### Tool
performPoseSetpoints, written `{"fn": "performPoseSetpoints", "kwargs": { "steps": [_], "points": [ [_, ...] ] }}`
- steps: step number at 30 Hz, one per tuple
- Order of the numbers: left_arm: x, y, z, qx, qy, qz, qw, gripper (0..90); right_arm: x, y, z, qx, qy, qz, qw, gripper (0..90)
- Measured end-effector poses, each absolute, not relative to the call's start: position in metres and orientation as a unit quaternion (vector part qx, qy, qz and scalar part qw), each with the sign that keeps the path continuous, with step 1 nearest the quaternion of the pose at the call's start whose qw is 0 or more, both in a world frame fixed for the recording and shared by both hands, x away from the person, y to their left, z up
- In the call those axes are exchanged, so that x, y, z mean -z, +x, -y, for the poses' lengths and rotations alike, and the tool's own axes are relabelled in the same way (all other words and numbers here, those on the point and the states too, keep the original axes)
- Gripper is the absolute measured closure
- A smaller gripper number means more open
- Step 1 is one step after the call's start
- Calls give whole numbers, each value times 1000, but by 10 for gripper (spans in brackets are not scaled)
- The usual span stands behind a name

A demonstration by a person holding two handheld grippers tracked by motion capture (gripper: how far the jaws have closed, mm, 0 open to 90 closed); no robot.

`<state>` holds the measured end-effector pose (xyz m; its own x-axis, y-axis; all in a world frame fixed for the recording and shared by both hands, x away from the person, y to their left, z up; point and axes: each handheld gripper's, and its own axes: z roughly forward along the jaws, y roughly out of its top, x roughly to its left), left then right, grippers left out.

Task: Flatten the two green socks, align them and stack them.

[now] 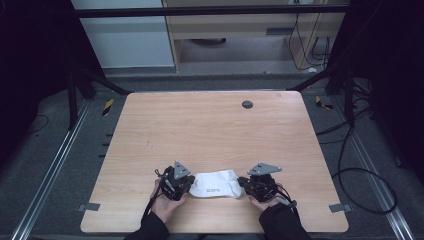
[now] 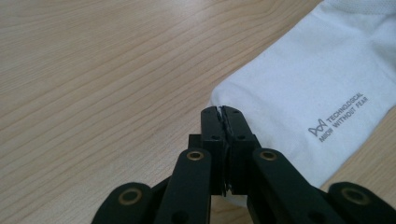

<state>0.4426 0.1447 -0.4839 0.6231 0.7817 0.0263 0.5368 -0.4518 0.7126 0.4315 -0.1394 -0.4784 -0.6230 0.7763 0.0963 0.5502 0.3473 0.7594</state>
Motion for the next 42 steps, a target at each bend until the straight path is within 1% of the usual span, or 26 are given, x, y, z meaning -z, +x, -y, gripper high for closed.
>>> {"fn": "performPoseSetpoints", "kwargs": {
  "steps": [5, 12, 15, 19, 22, 24, 26, 30, 35, 42],
  "points": [
    [487, 444, -144, -180, 835, -394, 340, 872, 483, 433, 140, -388, 411, -813, 140, 853],
    [490, 445, -145, -180, 836, -393, 339, 844, 489, 436, 140, -376, 408, -818, 150, 824],
    [491, 444, -144, -180, 835, -391, 344, 800, 491, 436, 141, -372, 406, -820, 155, 802],
    [486, 442, -147, -189, 828, -385, 361, 676, 487, 435, 143, -386, 400, -815, 165, 756],
    [478, 438, -153, -197, 822, -379, 378, 647, 480, 435, 146, -416, 392, -801, 178, 760],
    [472, 437, -155, -203, 816, -378, 388, 655, 477, 435, 147, -433, 389, -793, 181, 784],
    [469, 436, -156, -208, 811, -377, 395, 696, 475, 434, 146, -448, 388, -786, 180, 834],
    [473, 437, -152, -203, 823, -366, 384, 760, 477, 436, 139, -454, 383, -787, 165, 882],
    [484, 440, -147, -194, 839, -361, 358, 804, 488, 441, 129, -427, 384, -804, 154, 895],
    [491, 439, -144, -183, 850, -357, 340, 816, 500, 445, 127, -394, 386, -820, 152, 898]
  ]
}}
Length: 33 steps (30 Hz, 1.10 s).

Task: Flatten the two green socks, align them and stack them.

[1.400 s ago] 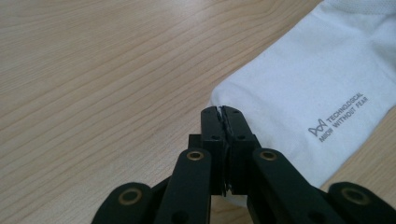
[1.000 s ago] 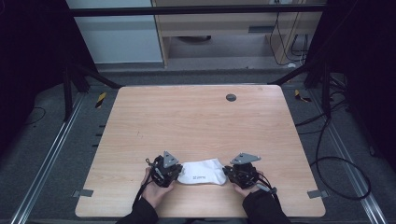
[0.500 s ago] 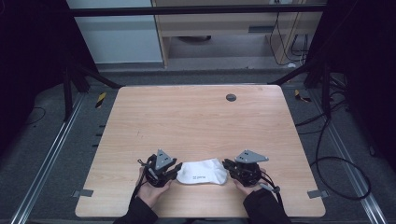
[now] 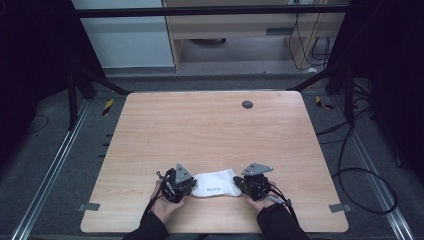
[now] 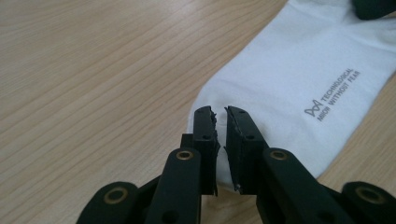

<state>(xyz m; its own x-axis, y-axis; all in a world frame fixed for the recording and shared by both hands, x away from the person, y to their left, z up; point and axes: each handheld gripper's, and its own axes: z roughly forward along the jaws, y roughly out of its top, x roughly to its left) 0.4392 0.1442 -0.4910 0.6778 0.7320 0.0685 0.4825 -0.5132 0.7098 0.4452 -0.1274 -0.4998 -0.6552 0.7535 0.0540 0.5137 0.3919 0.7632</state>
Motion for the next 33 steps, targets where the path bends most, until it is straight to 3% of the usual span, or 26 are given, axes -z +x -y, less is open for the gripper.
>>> {"fn": "performPoseSetpoints", "kwargs": {
  "steps": [11, 19, 25, 33],
  "points": [
    [493, 438, -143, -186, 853, -351, 340, 815, 501, 445, 129, -382, 390, -824, 154, 900],
    [479, 437, -155, -206, 829, -359, 377, 712, 489, 445, 138, -418, 386, -805, 168, 890],
    [470, 441, -173, -209, 810, -382, 394, 652, 479, 450, 158, -439, 408, -778, 187, 807],
    [465, 445, -195, -211, 791, -402, 411, 536, 474, 453, 185, -442, 431, -756, 217, 614]
  ]
}}
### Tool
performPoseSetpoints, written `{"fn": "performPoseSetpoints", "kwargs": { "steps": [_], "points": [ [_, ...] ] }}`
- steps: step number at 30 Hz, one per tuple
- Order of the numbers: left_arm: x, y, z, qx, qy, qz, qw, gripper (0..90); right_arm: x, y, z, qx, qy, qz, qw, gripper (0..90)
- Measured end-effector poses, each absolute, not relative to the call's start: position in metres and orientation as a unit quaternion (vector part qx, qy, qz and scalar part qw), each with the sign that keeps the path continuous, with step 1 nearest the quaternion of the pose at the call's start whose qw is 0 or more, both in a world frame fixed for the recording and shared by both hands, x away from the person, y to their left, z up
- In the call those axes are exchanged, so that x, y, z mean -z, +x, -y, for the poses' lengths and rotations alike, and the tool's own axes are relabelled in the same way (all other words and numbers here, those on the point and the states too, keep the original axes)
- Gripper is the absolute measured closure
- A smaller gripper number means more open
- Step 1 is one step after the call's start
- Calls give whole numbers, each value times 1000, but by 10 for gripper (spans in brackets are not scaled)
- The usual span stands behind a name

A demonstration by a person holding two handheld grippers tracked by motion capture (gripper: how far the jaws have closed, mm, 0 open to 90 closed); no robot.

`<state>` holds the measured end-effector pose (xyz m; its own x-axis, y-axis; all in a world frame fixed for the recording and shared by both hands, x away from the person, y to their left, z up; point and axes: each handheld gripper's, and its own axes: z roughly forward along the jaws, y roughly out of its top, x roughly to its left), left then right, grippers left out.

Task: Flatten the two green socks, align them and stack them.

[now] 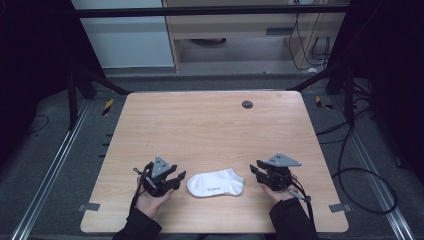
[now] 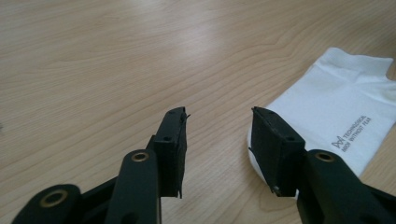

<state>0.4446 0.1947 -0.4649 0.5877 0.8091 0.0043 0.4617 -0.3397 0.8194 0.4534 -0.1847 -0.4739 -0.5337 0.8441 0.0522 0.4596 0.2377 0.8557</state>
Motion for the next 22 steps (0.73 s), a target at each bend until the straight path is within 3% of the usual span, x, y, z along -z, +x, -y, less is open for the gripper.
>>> {"fn": "performPoseSetpoints", "kwargs": {
  "steps": [13, 22],
  "points": [
    [465, 451, -239, -238, 768, -429, 412, 323, 476, 461, 218, -432, 470, -733, 234, 416],
    [466, 456, -258, -246, 755, -453, 404, 291, 479, 465, 242, -423, 501, -715, 244, 375]
  ]
}}
